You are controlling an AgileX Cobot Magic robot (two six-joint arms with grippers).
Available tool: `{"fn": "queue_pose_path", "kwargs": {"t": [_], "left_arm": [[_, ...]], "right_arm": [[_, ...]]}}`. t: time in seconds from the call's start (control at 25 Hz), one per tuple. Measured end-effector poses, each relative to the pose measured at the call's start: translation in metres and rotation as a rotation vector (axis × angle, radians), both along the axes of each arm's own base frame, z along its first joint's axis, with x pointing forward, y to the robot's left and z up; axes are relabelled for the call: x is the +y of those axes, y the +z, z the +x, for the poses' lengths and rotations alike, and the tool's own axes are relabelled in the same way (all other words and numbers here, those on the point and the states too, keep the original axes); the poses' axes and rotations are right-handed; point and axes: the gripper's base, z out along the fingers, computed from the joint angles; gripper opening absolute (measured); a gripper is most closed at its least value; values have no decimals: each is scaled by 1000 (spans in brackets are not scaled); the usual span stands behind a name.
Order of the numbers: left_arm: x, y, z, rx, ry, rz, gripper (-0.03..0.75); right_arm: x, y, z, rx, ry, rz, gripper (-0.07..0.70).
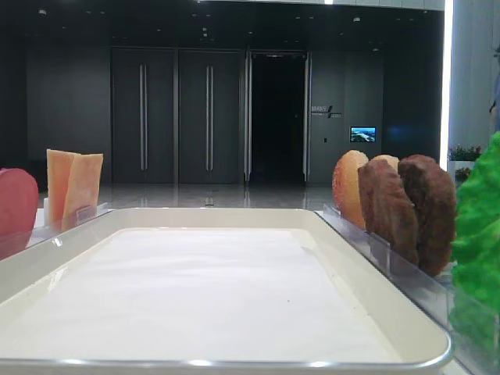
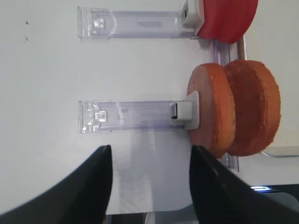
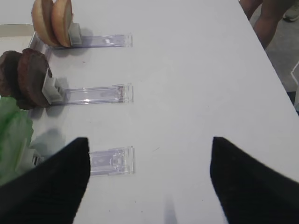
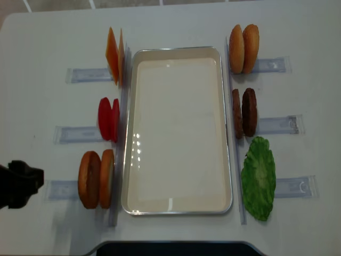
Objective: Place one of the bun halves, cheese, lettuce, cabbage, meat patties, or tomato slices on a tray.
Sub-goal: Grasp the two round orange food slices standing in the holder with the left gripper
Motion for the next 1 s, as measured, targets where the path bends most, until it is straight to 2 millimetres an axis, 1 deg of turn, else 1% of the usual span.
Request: {"fn": "queue_pose_path", "kwargs": {"t": [0.24,0.52,0.72,1.0], "left_arm": [[2,7,32,58,2,-3,409],[3,4,60,114,4,-5,409],[4,1,70,139,5,-6,409],[4,0,71,145,18,-13,409]], "right_arm": [[0,0,0,0,0,0,536],[0,0,0,0,0,0,536],[0,0,0,0,0,0,536],[0,0,0,0,0,0,536]]}}
